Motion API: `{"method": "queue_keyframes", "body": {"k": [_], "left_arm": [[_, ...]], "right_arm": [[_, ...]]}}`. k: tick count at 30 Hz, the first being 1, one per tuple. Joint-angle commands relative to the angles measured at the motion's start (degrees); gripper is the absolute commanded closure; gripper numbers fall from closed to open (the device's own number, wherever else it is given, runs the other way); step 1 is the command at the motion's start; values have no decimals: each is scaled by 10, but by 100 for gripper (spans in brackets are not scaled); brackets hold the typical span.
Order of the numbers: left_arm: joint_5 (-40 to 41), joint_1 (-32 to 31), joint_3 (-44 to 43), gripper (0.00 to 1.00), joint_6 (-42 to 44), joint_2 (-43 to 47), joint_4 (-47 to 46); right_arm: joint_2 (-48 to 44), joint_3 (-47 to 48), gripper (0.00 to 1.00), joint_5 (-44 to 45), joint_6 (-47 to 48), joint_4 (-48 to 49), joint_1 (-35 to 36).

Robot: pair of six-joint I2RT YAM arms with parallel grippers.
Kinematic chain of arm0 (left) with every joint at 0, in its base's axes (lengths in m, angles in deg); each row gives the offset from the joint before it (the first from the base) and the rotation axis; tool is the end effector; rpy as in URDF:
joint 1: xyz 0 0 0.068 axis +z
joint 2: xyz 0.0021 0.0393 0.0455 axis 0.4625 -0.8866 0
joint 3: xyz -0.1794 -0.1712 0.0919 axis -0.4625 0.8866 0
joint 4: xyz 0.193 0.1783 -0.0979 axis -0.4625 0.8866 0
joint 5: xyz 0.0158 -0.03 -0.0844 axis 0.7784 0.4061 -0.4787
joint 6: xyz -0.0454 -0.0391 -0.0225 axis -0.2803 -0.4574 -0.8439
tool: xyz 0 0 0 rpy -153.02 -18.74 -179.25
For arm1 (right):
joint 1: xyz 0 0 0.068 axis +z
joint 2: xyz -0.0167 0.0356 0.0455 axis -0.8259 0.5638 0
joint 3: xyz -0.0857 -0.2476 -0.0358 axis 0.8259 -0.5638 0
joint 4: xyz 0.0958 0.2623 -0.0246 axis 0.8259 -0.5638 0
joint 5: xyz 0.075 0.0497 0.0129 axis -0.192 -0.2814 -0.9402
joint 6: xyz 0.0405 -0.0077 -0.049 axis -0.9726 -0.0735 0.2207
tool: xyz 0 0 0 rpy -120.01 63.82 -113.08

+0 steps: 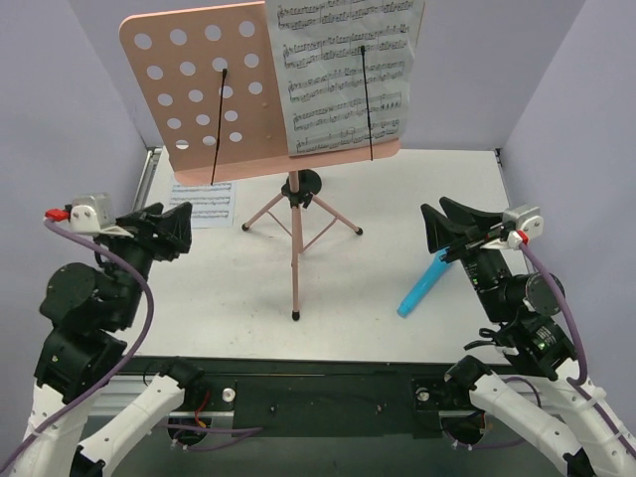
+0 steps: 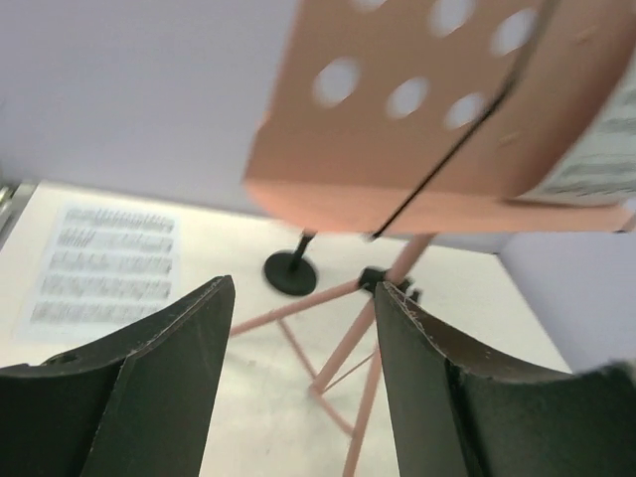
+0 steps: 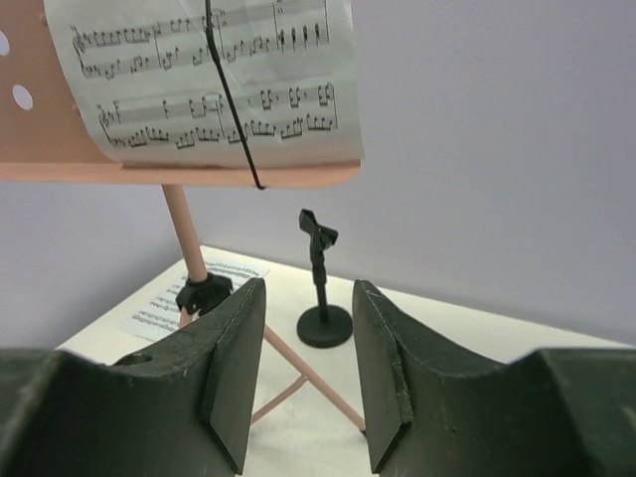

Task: Set up the instrument practice props

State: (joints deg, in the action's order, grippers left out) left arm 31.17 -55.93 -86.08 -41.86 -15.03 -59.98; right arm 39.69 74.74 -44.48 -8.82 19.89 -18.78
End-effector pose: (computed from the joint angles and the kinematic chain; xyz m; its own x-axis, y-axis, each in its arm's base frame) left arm 0.1010 -0.0398 0.4984 0.1199 -0.3578 -0.9261 0.2762 0.9080 -0.3150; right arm 0.1141 0.0800 0.4536 0.4476 0.3619 -0.8177 -0.5487 0.8332 0.0685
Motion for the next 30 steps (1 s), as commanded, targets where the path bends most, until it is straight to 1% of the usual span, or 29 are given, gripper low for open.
{"method": "queue_keyframes", "body": {"k": [1, 2, 3, 4, 5, 6, 7, 8, 12, 16, 17, 18, 19, 20, 21, 22, 23, 24, 25, 26, 27, 28, 29, 30], "left_arm": [[196, 2, 89, 32, -113, 64, 35], [228, 2, 120, 32, -143, 90, 39], [239, 2, 134, 32, -157, 104, 49], [260, 1, 161, 32, -192, 121, 65], [265, 1, 175, 32, -214, 133, 74], [275, 1, 197, 32, -262, 139, 94], [276, 1, 212, 32, -284, 145, 99], [275, 1, 236, 30, -325, 148, 100], [275, 3, 308, 23, -430, 138, 81], [264, 18, 353, 23, -500, 95, 29], [240, 27, 361, 23, -509, 79, 14], [226, 49, 375, 23, -513, 70, -20], [185, 62, 389, 23, -517, 48, -36], [159, 97, 396, 23, -519, 36, -71], [107, 117, 409, 23, -523, 9, -93], [69, 164, 417, 23, -521, -4, -134], [8, 186, 431, 23, -514, -33, -163], [-25, 231, 438, 23, -512, -46, -214], [-68, 250, 446, 23, -507, -76, -235], [-83, 280, 447, 23, -507, -90, -271], [-121, 309, 447, 23, -504, -125, -281], [-139, 339, 446, 23, -501, -142, -311], [-173, 348, 444, 23, -502, -176, -320], [-187, 365, 445, 23, -502, -190, -343]], "right_arm": [[-13, -19, 64, 20, -50, -15, 4], [-16, -21, 64, 20, -60, -24, 4], [-17, -27, 64, 21, -65, -28, 4], [-19, -30, 64, 21, -76, -35, 4], [-20, -36, 65, 22, -80, -37, 4], [-23, -40, 65, 22, -92, -43, 4], [-24, -44, 65, 23, -97, -44, 4], [-25, -47, 65, 22, -106, -48, 3], [-30, -52, 65, 18, -137, -66, 4], [-39, -59, 65, 20, -158, -89, 4], [-43, -61, 65, 24, -161, -95, 4], [-45, -66, 65, 26, -167, -96, 4], [-49, -69, 65, 29, -170, -101, 4], [-51, -74, 65, 31, -176, -103, 3], [-54, -77, 65, 35, -179, -107, 4], [-54, -82, 65, 36, -183, -108, 4], [-56, -85, 65, 39, -188, -112, 4], [-57, -90, 65, 41, -190, -113, 4], [-58, -93, 65, 42, -195, -113, 4], [-58, -99, 65, 44, -196, -113, 4], [-57, -101, 65, 45, -202, -111, 4], [-56, -104, 65, 45, -204, -110, 4], [-54, -106, 65, 45, -209, -108, 4], [-52, -108, 65, 43, -211, -108, 4]]}}
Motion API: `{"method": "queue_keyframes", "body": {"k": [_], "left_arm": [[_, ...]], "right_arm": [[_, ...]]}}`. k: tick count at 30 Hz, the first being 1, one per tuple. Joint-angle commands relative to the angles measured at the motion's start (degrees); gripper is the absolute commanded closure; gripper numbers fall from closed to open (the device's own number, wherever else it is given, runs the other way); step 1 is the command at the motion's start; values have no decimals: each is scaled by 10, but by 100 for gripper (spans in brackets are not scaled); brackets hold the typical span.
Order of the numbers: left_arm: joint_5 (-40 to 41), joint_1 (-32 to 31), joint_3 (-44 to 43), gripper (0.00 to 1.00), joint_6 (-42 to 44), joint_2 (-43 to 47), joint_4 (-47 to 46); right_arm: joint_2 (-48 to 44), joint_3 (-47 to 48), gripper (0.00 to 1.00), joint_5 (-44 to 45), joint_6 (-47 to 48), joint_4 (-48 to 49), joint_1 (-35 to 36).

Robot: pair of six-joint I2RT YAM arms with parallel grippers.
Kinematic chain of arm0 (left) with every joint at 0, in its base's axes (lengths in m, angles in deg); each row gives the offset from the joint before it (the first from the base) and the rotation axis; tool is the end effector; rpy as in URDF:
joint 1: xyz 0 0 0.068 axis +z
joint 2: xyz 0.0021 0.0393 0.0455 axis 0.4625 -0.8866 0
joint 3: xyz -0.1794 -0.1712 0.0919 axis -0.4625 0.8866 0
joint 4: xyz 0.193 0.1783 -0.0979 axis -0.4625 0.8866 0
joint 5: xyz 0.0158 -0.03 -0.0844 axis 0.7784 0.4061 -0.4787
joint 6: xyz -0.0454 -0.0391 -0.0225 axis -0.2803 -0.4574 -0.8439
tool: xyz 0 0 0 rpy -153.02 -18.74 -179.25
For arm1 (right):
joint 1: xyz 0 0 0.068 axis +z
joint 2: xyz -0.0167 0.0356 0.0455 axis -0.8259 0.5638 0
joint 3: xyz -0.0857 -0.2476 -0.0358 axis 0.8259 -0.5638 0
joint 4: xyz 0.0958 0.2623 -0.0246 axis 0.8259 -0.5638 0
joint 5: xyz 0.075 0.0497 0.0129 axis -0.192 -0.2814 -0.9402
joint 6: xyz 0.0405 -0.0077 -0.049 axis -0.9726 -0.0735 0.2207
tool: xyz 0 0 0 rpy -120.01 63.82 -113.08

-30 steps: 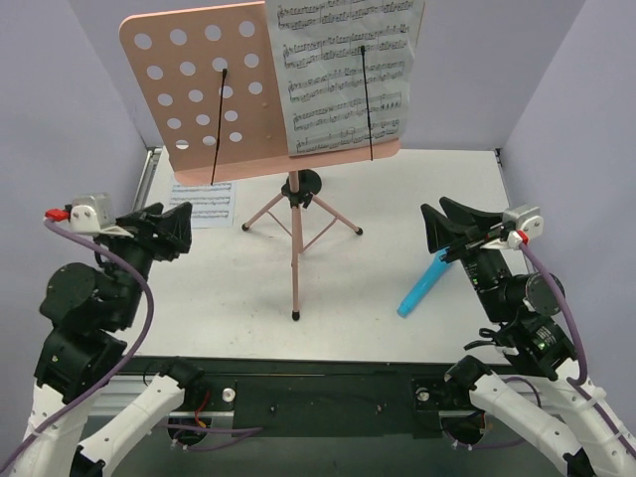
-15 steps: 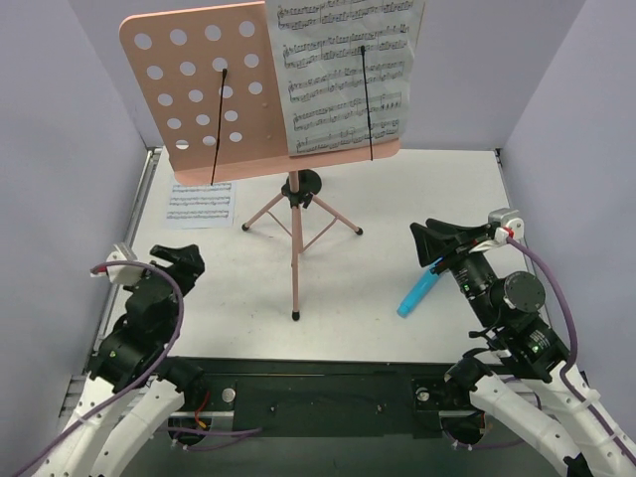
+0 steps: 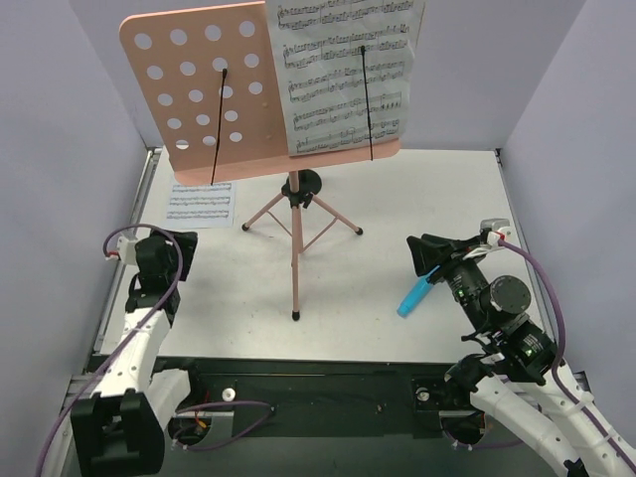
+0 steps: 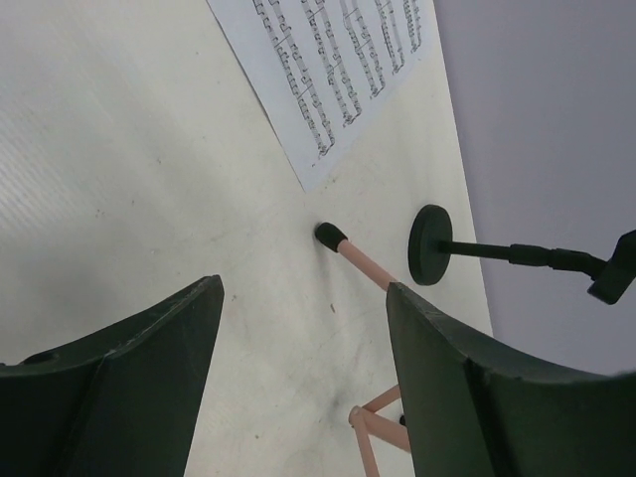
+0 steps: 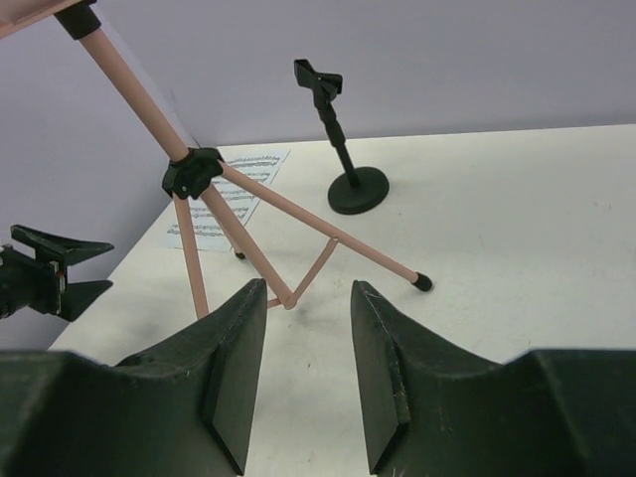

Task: Set up the instrument practice props

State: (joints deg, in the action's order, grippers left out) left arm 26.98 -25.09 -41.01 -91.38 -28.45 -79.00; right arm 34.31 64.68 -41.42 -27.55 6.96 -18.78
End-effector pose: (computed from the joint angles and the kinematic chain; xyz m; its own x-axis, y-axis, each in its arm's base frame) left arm 0.2319 0.0194 0.2117 -0.0003 -0.8907 -0.4547 -0.5010 0.3937 -0.7708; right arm 0.1277 0.0870 0.3789 0.0596 0.4664 -0.8826 -0.5378 0.7598 0.3653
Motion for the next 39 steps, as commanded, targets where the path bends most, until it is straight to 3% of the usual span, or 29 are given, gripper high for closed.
{"method": "queue_keyframes", "body": {"k": [1, 14, 39], "left_arm": [[-160, 62, -5, 23, -5, -85, -181], [-162, 78, -39, 23, -20, -344, -344], [-145, 81, -202, 23, -69, -611, -376]], "right_arm": [[5, -8, 65, 13, -28, 25, 4], [10, -10, 65, 20, -42, 18, 5], [65, 2, 65, 38, -34, 34, 5]]}}
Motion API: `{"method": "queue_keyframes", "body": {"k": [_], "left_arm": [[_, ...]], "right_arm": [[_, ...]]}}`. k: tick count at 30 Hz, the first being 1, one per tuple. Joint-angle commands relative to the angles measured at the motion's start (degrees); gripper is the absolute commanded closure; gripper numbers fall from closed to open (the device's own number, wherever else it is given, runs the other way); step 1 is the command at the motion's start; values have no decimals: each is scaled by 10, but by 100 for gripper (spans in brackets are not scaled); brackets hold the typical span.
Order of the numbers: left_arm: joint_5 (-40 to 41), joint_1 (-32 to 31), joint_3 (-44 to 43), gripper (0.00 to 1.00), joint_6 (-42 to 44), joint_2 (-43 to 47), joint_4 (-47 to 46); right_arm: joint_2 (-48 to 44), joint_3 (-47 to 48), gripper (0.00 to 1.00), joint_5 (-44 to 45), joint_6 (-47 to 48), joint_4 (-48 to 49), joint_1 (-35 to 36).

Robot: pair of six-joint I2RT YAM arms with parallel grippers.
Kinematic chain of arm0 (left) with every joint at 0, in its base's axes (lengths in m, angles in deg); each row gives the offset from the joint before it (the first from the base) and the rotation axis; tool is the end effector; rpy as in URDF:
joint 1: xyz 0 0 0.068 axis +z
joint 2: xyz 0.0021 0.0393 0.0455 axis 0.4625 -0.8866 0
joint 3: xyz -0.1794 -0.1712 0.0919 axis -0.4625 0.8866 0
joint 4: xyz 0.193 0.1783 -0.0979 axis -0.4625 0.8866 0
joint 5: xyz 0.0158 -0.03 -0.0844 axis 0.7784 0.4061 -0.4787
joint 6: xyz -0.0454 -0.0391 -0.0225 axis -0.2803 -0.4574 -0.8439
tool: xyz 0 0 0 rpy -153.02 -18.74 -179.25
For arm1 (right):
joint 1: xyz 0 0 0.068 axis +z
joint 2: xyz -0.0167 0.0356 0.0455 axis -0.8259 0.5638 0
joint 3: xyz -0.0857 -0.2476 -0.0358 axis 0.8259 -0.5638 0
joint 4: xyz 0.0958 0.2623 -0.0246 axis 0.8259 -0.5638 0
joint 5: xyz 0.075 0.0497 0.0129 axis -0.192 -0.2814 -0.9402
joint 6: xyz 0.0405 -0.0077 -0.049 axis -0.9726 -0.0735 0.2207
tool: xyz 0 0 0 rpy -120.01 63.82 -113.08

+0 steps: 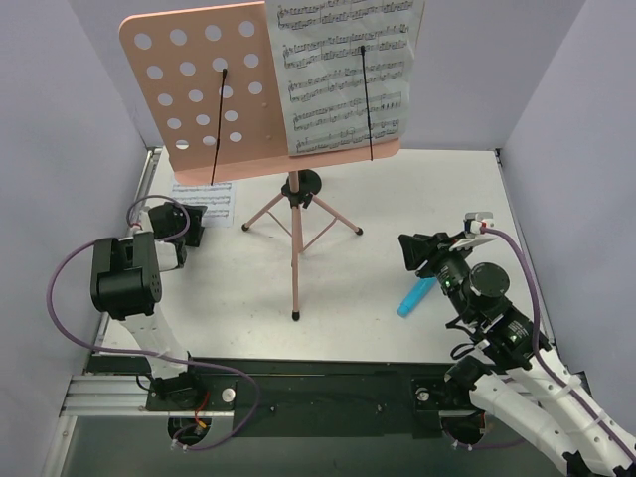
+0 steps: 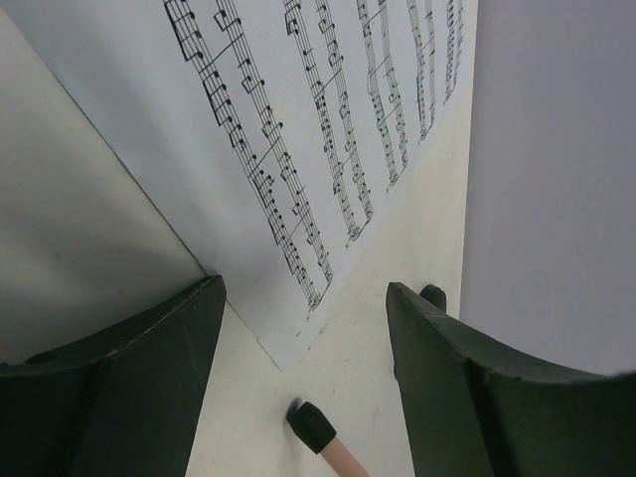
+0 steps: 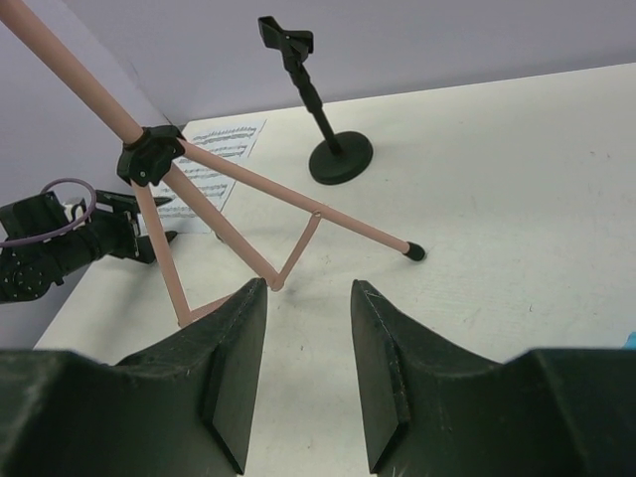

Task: Set up the instrument practice props

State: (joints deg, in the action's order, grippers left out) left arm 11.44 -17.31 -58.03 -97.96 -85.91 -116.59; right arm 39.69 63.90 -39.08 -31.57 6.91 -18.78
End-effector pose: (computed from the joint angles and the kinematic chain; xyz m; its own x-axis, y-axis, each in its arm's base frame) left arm 0.3748 0.0637 0.0911 -0.0514 -0.9704 -0.2361 -0.4998 0.2297 -0.8352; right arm 0.1494 0.1007 0.3599 -0.0393 0.4693 -0.8821 -0.4713 0.7698 0.4306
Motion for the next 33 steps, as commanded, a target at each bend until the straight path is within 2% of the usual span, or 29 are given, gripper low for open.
{"method": "queue_keyframes", "body": {"k": [1, 4, 8, 12, 24, 33], "left_arm": [[10, 4, -36, 23, -2, -42, -6], [0, 4, -48, 23, -9, -66, -31], [-18, 3, -47, 24, -29, -106, -142], [-25, 2, -56, 24, -53, -144, -206], [-38, 1, -132, 24, -80, -203, -283], [-74, 1, -251, 23, -83, -258, -337]], "right_arm": [[14, 10, 65, 15, 7, 36, 4], [25, 10, 65, 14, 7, 37, 5], [36, 10, 65, 10, 6, 38, 5], [44, 10, 65, 8, 4, 38, 5], [55, 10, 64, 8, 7, 38, 5], [57, 10, 64, 9, 12, 26, 5]]}}
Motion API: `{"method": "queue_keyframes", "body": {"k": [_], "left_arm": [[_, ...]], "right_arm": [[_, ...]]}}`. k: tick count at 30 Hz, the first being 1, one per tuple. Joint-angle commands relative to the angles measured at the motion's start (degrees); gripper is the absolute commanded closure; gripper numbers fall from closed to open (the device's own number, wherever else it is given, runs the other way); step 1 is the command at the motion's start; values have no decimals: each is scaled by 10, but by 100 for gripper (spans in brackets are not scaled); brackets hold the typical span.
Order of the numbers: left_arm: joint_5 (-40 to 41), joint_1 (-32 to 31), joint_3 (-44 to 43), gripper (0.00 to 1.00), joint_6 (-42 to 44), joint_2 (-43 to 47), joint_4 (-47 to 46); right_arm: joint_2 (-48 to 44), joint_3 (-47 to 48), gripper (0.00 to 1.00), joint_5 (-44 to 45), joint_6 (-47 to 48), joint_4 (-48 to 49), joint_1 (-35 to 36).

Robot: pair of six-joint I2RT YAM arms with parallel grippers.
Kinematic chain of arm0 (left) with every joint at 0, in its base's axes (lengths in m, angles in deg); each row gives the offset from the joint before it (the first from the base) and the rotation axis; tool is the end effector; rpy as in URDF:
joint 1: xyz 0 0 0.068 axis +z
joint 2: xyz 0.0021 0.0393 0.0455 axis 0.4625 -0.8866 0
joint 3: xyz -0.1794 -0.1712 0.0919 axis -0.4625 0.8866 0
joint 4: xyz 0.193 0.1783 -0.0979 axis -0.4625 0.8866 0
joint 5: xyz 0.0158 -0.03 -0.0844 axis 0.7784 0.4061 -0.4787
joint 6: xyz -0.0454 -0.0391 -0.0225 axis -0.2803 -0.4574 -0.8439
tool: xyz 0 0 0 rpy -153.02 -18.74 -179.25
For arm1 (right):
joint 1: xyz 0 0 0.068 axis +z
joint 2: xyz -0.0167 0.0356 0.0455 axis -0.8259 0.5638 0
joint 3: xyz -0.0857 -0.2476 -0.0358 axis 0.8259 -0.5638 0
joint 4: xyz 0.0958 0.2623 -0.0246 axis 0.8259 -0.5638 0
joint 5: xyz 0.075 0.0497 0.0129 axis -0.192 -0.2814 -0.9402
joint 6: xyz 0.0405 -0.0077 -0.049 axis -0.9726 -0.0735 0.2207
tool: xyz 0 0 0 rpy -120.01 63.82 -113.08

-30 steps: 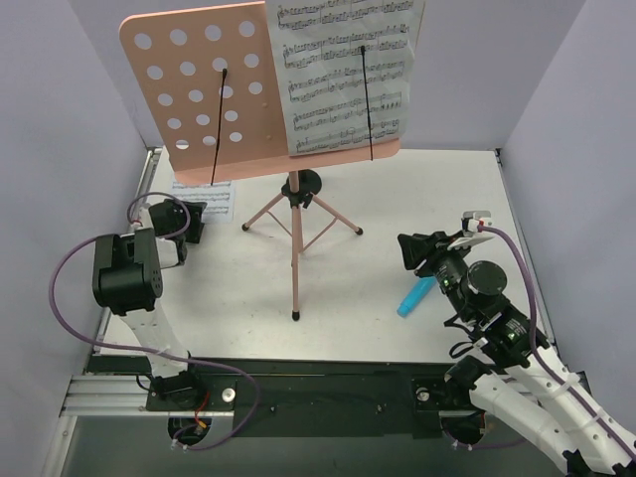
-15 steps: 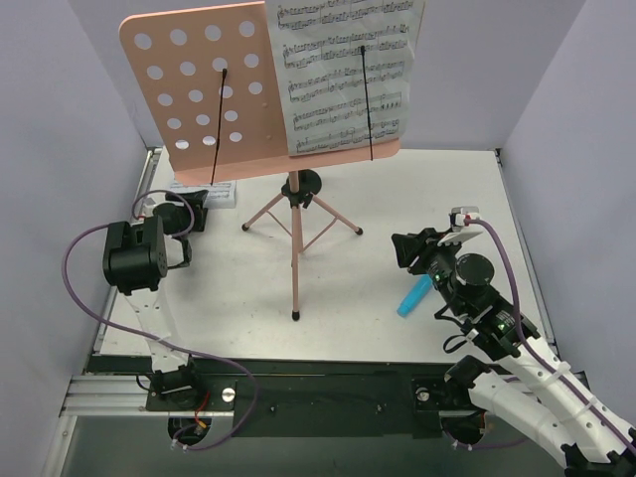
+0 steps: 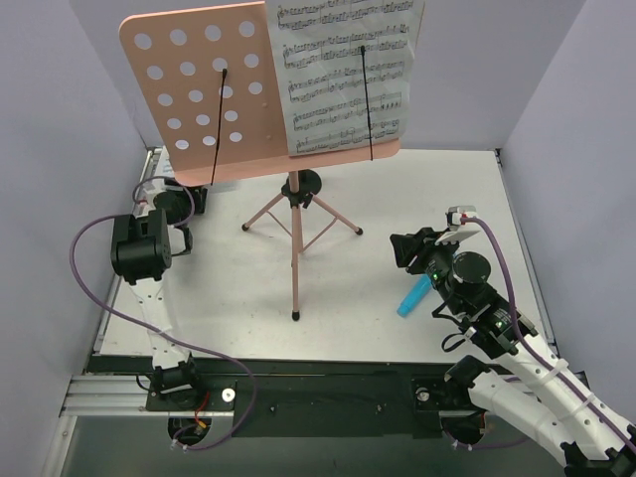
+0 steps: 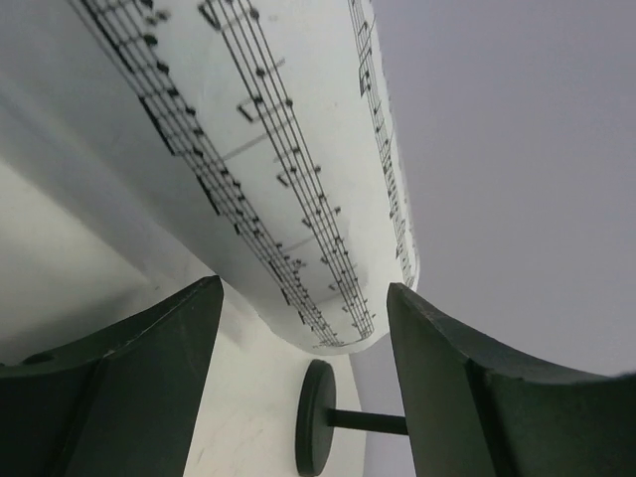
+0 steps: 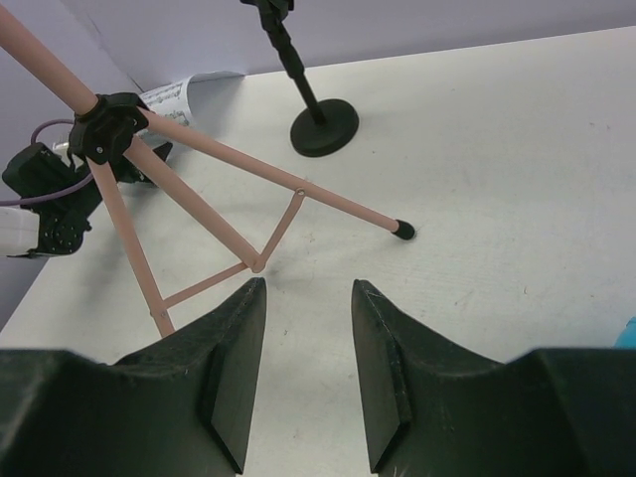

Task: Set up the instrument practice props

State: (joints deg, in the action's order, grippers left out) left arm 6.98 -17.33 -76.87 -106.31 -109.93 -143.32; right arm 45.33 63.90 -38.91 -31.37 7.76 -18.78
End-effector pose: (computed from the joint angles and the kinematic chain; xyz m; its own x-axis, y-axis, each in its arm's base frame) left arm 0.4625 0.0754 0.0680 -0.0030 -0.9886 -0.1504 -0.1444 0.1493 -0.9782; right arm 0.1680 0.1145 0.3448 -0.0963 0.4224 -0.9013 -0.4407 0.7938 0.4191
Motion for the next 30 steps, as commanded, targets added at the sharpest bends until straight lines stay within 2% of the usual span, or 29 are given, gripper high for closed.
{"method": "queue_keyframes", "body": {"k": [1, 7, 14, 18, 24, 28, 30], "left_arm": [[-37, 1, -84, 23, 0, -26, -74], [-69, -1, -139, 22, -28, -61, -135], [-84, 2, -141, 20, -42, -77, -186], [-81, 1, -127, 17, -38, -90, -147], [-70, 1, -99, 11, 32, -64, -115], [-58, 0, -103, 11, 103, -22, -23], [-44, 1, -99, 10, 92, -18, -2]], "right_arm": [[0, 10, 64, 8, 11, 17, 5], [7, 11, 64, 8, 11, 16, 5], [12, 12, 64, 0, 6, 15, 5], [11, 10, 64, -3, 2, 16, 5], [12, 16, 64, -5, 5, 10, 5], [15, 17, 64, -8, 5, 10, 5], [16, 18, 64, -9, 5, 8, 5]]}}
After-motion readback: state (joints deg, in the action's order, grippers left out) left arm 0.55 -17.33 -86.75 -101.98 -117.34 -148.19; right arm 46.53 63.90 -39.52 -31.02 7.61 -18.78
